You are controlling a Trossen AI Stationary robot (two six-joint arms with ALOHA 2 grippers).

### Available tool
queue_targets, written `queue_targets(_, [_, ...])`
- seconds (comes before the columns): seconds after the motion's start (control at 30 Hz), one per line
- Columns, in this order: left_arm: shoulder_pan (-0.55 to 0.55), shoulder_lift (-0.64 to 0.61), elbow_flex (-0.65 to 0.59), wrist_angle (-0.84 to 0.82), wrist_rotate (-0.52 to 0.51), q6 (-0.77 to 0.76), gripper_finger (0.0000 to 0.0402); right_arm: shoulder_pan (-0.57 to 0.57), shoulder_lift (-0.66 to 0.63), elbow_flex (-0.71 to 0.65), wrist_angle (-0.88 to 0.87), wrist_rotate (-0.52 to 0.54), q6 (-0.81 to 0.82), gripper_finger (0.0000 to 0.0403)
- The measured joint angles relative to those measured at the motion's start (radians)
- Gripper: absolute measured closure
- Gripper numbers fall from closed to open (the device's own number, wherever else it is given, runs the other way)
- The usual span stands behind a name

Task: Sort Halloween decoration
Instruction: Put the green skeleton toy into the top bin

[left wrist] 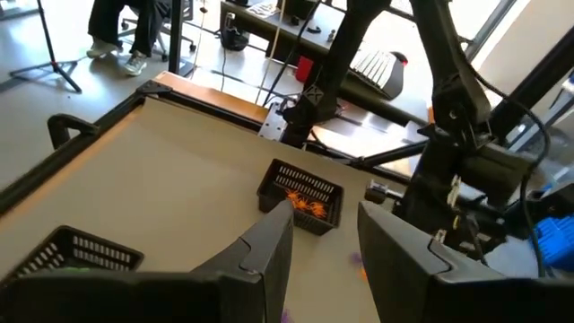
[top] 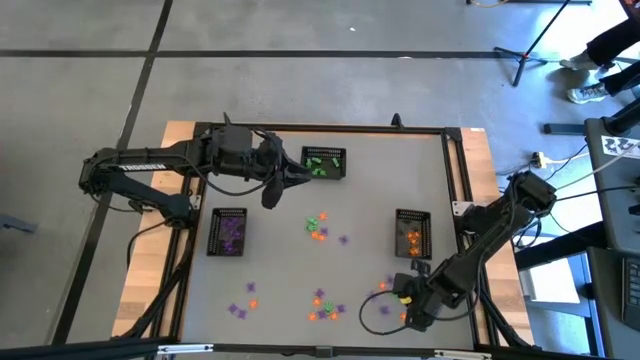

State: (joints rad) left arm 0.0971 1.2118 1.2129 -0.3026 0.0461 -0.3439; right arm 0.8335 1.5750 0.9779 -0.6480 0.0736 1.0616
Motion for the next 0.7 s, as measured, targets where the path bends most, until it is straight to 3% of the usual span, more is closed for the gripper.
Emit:
queue_targets(0.17, [0.0, 0.0, 0.0, 0.024, 0.002, -0.098, 0.0282, -0.104, 0.0, 0.132, -0.1, -0.002, -0.215, 0.0369])
queue_targets(0.43, [-0.009, -0.016, 0.063, 0.043, 0.102, -0.158, 0.0283, -0.38, -0.001, 0.346, -0.263, 0.069, -0.652, 0.0363])
queue_targets(0.53, [-0.049, -0.064, 0.15, 0.02, 0.042, -0.074, 0.029, -0.517, -0.002, 0.383, -0.205, 0.07, -0.791, 0.0363])
queue_targets(0.7, [-0.104, -0.145, 0.241, -0.103, -0.095, 0.093, 0.0308, -0.78, -0.013, 0.384, 0.001, -0.104, -0.921, 0.0363])
